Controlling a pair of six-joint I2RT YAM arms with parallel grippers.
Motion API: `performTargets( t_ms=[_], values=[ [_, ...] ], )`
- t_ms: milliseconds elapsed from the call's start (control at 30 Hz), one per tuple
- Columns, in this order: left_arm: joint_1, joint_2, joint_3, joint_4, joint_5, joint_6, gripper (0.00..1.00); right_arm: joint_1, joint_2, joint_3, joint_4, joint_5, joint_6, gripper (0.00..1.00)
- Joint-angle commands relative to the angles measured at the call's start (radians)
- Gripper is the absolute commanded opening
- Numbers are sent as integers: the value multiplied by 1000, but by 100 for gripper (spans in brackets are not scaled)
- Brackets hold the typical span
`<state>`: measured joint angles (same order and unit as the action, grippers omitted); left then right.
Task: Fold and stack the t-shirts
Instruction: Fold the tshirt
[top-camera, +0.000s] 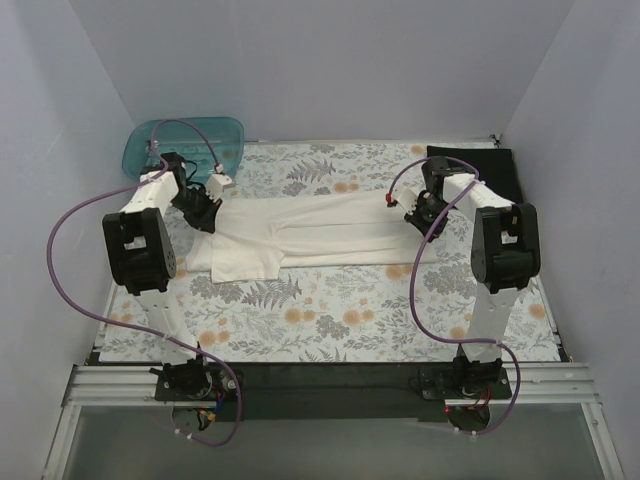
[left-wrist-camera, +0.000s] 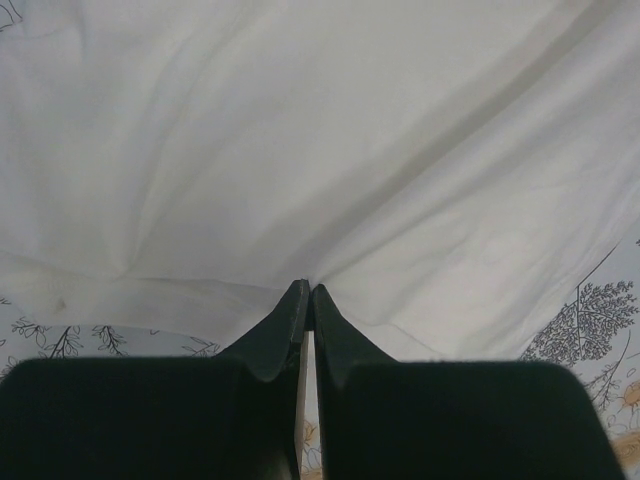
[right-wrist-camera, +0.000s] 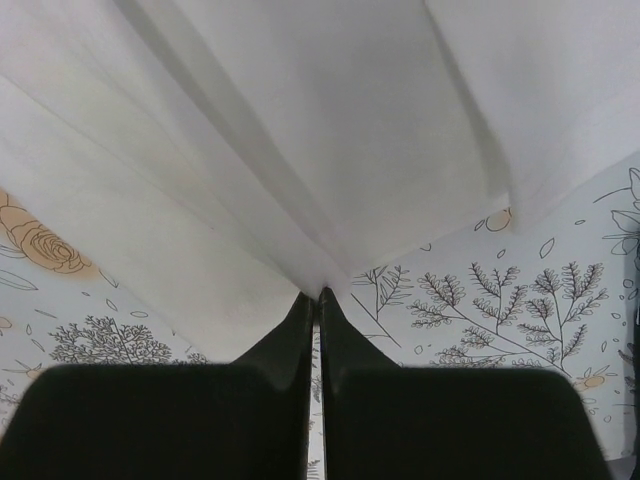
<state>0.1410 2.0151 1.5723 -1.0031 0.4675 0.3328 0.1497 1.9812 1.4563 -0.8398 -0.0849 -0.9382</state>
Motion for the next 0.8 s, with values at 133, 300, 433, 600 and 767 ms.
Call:
performTargets(
  t_ms=[133,300,433,600,767],
  values=[
    [34,-22,51,-8,54,-83,30,-28,2,99,-70,-22,79,47],
    [136,-81,26,-91,161,-167,44,-116,-36,153,-180,-151,197,54],
    [196,-197,-150,-68,194,-218,52,-176,-81,72,-211,-220,268,55],
    [213,-274,-319,41,172,-271,56,-177,-85,-22,-173,-250,332,55],
    [213,-291,-412,109,169,-316,56,-177,-53,-43,-108,-253,392,54]
  ],
)
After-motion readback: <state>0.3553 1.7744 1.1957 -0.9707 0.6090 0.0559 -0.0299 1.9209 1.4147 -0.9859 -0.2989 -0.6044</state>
